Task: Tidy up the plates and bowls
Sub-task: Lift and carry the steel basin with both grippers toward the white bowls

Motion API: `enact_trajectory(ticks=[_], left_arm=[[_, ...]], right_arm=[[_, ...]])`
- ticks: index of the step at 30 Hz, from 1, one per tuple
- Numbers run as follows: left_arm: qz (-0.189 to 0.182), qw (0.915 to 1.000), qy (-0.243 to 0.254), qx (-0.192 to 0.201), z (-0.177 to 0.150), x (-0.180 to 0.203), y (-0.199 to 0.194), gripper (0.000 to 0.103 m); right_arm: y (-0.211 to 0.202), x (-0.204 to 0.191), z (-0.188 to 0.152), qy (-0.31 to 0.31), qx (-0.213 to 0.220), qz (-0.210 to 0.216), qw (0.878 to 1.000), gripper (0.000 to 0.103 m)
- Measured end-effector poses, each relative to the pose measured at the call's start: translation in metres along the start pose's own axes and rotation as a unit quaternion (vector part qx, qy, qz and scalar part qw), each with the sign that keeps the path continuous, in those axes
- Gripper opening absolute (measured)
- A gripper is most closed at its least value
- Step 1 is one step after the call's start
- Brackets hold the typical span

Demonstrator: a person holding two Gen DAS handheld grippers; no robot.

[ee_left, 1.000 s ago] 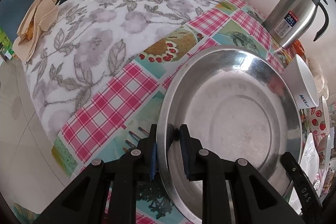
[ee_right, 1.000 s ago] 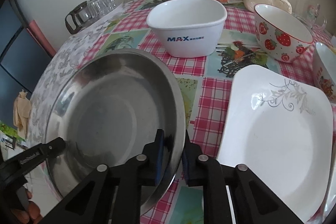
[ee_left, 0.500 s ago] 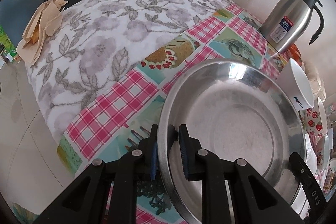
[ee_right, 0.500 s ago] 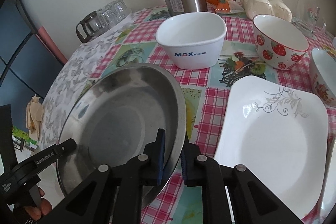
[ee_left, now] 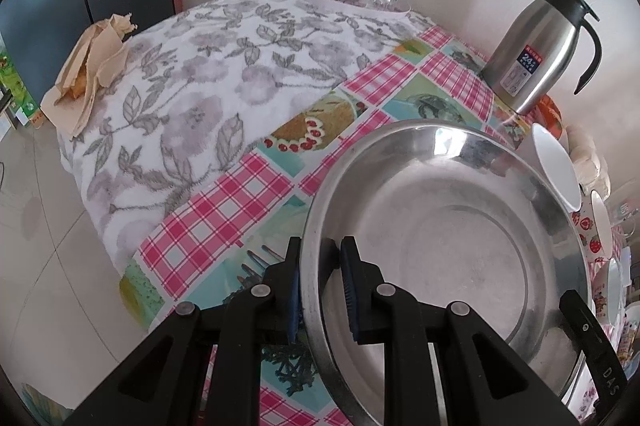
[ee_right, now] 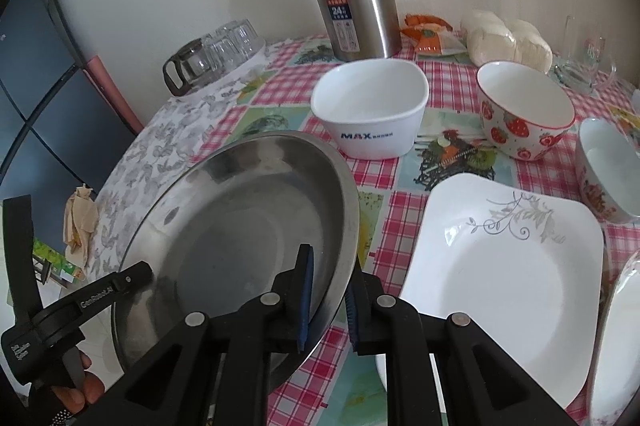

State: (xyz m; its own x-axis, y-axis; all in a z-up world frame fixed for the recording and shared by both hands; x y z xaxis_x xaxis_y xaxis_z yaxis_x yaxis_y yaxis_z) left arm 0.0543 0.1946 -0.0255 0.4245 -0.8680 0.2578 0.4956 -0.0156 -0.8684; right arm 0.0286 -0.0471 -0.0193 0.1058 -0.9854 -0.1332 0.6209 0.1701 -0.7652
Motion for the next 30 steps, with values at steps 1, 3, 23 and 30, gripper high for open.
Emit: enact_trajectory(ticks=[1, 3, 23, 30], left_arm=[[-0.001, 1.0, 0.0, 0.003, 0.0, 0.001, -0.002, 0.019], [-0.003, 1.0, -0.002, 0.009, 0.001, 0.001, -0.005, 0.019], [-0.064, 0.9958, 0.04, 0.051, -0.029, 0.052, -0.051, 0.019], [-0.077, 0.9932, 0.077, 0.04, -0.057, 0.084, -0.055, 0.019]], right_arm=[[-0.002, 0.0, 0.0, 0.0, 0.002, 0.001, 1.0, 0.016], [-0.006, 0.0, 0.001, -0.001, 0.007, 0.002, 1.0, 0.016], [-0.073, 0.039, 0.002, 0.002, 0.07, -0.03, 0.997, 0.016], [-0.088, 0.075, -0.01, 0.026, 0.064, -0.045, 0.997, 0.018]])
Point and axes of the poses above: each gripper's, at about its wrist camera, not at the fingertips, and y roughly the way its jaws point, x to its right, z to its top, the point moved 1 cm from there along y, roughly the way its jaws point, and after that the axes turned 13 degrees about -y, right-handed, at the moved point
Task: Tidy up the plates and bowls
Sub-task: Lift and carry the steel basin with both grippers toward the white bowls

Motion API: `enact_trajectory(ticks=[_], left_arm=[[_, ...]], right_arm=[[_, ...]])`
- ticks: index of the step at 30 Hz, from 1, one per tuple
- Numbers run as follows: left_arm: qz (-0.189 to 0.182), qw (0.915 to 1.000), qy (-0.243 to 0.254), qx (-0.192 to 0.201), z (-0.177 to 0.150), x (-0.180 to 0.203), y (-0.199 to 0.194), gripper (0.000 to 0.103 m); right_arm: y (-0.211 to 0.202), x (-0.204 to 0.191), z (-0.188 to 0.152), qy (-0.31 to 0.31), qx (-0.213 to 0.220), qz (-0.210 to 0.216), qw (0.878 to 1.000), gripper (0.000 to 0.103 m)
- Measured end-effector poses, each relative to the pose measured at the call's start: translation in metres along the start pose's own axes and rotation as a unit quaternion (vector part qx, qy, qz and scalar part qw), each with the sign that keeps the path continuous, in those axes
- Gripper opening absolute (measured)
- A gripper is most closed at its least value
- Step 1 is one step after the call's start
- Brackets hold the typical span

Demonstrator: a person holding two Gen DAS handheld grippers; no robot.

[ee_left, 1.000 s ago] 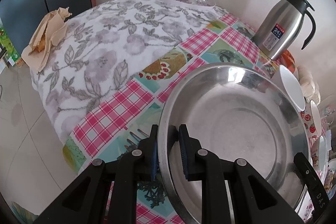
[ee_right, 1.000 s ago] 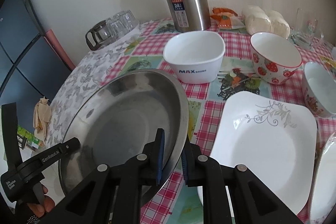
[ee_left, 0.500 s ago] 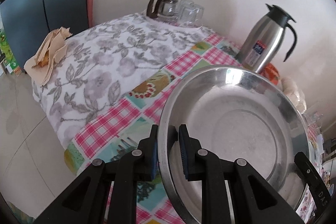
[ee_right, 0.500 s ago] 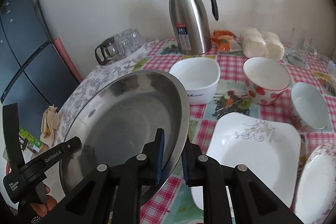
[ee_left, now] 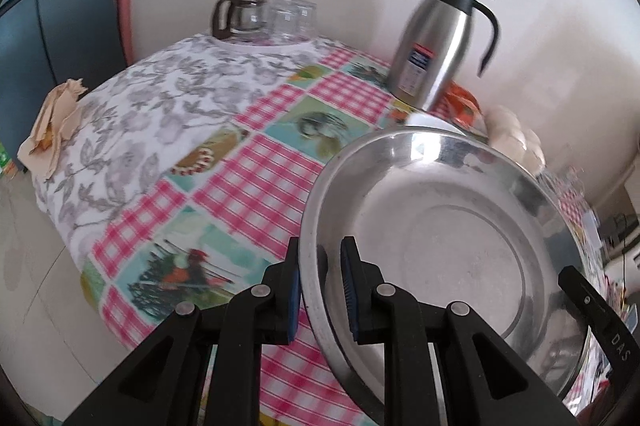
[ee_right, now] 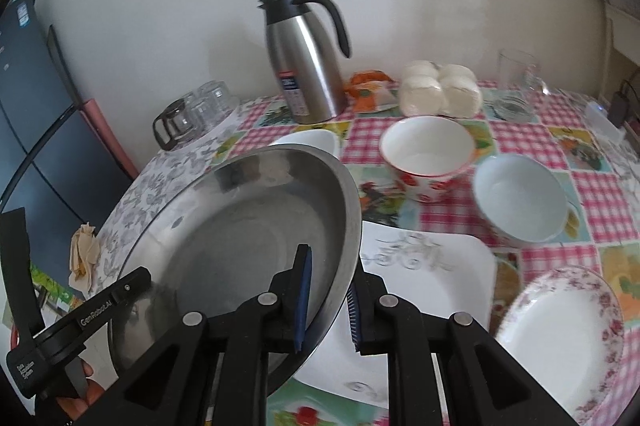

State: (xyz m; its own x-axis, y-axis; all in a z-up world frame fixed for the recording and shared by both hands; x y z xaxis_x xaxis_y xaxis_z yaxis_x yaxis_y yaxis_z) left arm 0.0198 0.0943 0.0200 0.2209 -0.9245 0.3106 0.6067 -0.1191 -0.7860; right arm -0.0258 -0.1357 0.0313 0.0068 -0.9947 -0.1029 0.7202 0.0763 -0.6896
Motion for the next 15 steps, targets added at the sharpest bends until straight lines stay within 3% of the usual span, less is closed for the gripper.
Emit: enact_trajectory(ticks=[15], left_arm=[[-0.013, 0.9967, 0.071, -0.037, -0.052, 0.064, 0.011, 0.02]], right_arm=[[-0.018, 0.072, -0.031, 0.027, -0.026, -0.049, 0.998, 0.021]])
Point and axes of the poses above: each gripper's, at about its wrist camera, not at the fingertips, and y roughly the way its jaws point, x to its right, z to its top, the point moved 1 cm from there along y, roughly the way its jaws point, and after that the axes turned 13 degrees about -y, right-handed, at the moved point
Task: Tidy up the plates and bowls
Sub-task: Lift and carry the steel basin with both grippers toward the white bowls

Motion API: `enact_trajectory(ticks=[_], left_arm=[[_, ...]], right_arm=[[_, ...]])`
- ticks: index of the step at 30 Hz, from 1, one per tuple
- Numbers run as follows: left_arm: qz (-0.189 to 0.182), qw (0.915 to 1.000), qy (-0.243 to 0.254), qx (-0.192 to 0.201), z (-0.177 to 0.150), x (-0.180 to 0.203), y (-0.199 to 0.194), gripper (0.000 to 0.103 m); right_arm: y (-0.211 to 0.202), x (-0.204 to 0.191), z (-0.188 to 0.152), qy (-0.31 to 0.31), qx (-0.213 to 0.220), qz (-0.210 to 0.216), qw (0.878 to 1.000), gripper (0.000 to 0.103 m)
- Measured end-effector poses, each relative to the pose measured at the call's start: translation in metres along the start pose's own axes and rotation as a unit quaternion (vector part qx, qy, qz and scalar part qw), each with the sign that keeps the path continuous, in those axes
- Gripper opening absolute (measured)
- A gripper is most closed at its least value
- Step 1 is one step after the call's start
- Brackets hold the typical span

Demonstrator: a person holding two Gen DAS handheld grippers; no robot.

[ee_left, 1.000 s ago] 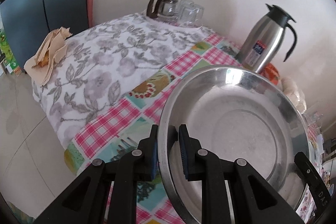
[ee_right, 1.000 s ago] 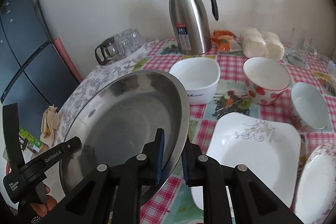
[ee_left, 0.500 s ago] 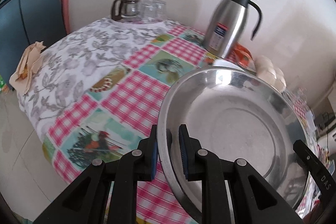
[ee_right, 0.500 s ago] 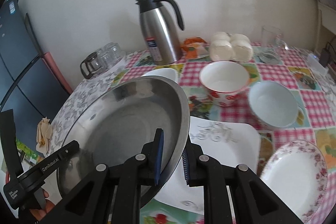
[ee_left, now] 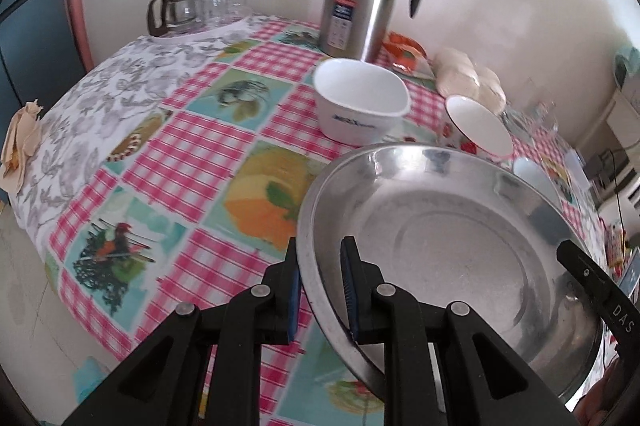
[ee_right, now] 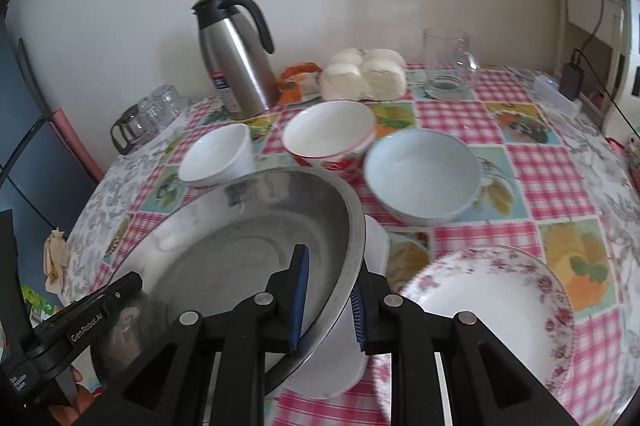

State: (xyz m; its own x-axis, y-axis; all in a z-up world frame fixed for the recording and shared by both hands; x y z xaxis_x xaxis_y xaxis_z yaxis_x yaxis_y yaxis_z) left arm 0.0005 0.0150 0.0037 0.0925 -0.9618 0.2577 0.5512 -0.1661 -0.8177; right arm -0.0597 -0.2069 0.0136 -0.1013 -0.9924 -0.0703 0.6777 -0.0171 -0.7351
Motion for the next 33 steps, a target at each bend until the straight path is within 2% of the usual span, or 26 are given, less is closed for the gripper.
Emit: enact_trajectory(ticks=[17, 25, 33], left_arm=[[0.006, 0.9988, 0.035, -0.033, -0.01, 0.015, 0.017, 0.02], [0.02, 0.9953, 0.061, -0.073, -0.019, 0.02, 0.034, 0.02], [0.024, 0.9937, 0.078, -0.077, -0.022, 0.023, 0.036, 0.021]], right_arm=[[0.018, 0.01, -0.016, -0.004, -0.041, -0.026, 0.999, 0.021], [0.036, 0.02, -0.027, 0.012, -0.077, -0.032, 0.996, 0.021], [0.047, 0.024, -0.034, 0.022, -0.102, -0.03, 0.994, 0.023]])
Point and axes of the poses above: each gripper's, at about its wrist camera, not at the fingertips, and y roughly the way its jaws point, x to its right, z to its top, the point moved 1 cm from there along y, roughly the way its jaws point, and after that the axes turned 13 degrees about -y, right-handed, at the moved point
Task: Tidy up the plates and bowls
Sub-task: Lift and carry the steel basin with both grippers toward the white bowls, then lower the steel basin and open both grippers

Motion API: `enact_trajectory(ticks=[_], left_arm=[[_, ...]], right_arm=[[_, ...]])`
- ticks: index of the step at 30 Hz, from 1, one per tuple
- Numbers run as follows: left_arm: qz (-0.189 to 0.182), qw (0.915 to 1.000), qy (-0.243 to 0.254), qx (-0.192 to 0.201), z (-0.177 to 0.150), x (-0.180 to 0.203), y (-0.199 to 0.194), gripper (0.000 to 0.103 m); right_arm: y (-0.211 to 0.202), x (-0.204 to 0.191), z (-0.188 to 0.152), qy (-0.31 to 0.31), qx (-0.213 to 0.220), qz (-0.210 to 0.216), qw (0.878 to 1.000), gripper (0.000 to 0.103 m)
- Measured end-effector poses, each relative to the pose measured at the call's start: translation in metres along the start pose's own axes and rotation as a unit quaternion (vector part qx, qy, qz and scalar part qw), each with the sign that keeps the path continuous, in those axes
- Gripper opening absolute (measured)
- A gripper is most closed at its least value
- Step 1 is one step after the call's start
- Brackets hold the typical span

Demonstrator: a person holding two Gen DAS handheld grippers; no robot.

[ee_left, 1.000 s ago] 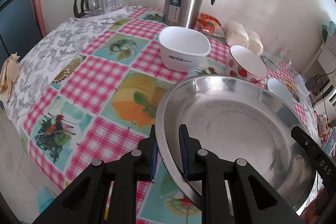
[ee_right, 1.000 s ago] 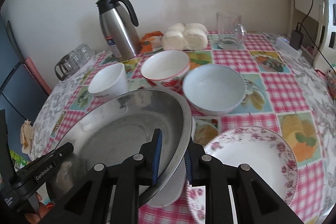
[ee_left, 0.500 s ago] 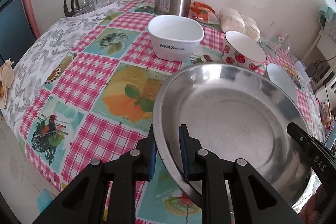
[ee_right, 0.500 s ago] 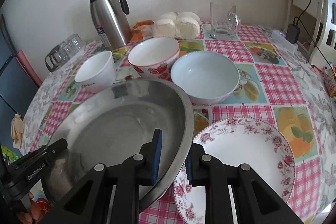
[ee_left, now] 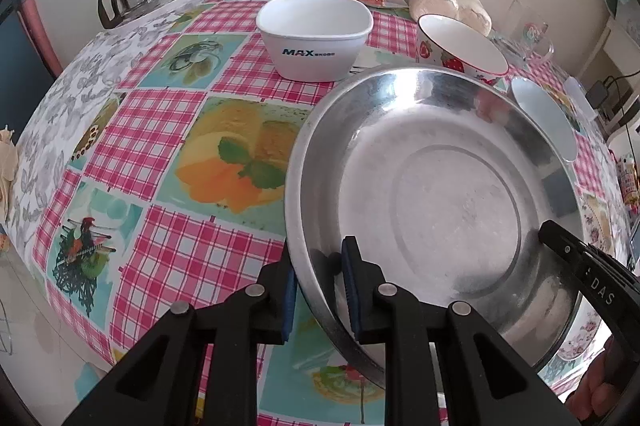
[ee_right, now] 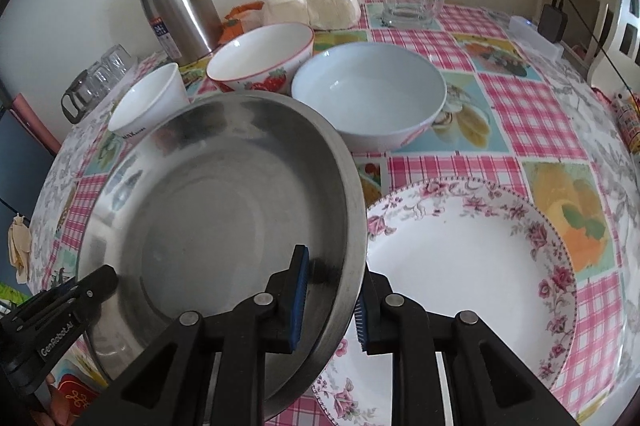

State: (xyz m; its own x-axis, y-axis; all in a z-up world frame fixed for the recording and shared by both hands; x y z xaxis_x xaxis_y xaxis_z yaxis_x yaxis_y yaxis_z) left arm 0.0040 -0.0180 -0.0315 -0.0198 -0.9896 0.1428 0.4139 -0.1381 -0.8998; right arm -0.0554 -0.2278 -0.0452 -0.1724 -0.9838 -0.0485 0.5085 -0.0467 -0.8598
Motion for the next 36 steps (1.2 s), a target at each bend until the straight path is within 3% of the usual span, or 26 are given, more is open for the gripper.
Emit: enact_trajectory(ticks=[26, 28, 30, 36], left_arm=[[0.007, 0.9999, 0.01, 0.003, 0.002, 0.001, 0.002, 0.025], [0.008, 0.9999, 0.009, 0.002, 0.002, 0.001, 0.002, 0.029], [0.013, 0.9999, 0.005, 0.002, 0.003, -0.001, 0.002, 0.045], [0.0, 0.9998, -0.009, 0.019, 0.007, -0.004, -0.008, 0.045]], right_arm=[[0.006, 0.001, 0.002, 0.014, -0.001, 0.013, 1.0, 0.024], [0.006, 0.001, 0.001, 0.014, -0.002, 0.014, 1.0, 0.024], [0.004, 0.002, 0.001, 0.014, -0.001, 0.01, 1.0, 0.024], [-0.005, 0.008, 0.003, 0.032, 0.012, 0.017, 0.999, 0.024]])
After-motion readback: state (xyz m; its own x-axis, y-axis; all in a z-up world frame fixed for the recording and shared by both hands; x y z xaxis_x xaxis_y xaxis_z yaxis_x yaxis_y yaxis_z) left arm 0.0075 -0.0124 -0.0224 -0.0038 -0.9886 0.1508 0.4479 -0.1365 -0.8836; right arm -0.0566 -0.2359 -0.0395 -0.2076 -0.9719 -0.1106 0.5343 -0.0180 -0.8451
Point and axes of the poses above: each gripper's, at about its wrist camera, not at the fingertips, and y roughly the way its jaws point, x to its right, z to its top, the point moved 1 cm from there along y, roughly the way its jaws point, and after that the axes turned 13 degrees about -y, right-handed, at the moved point
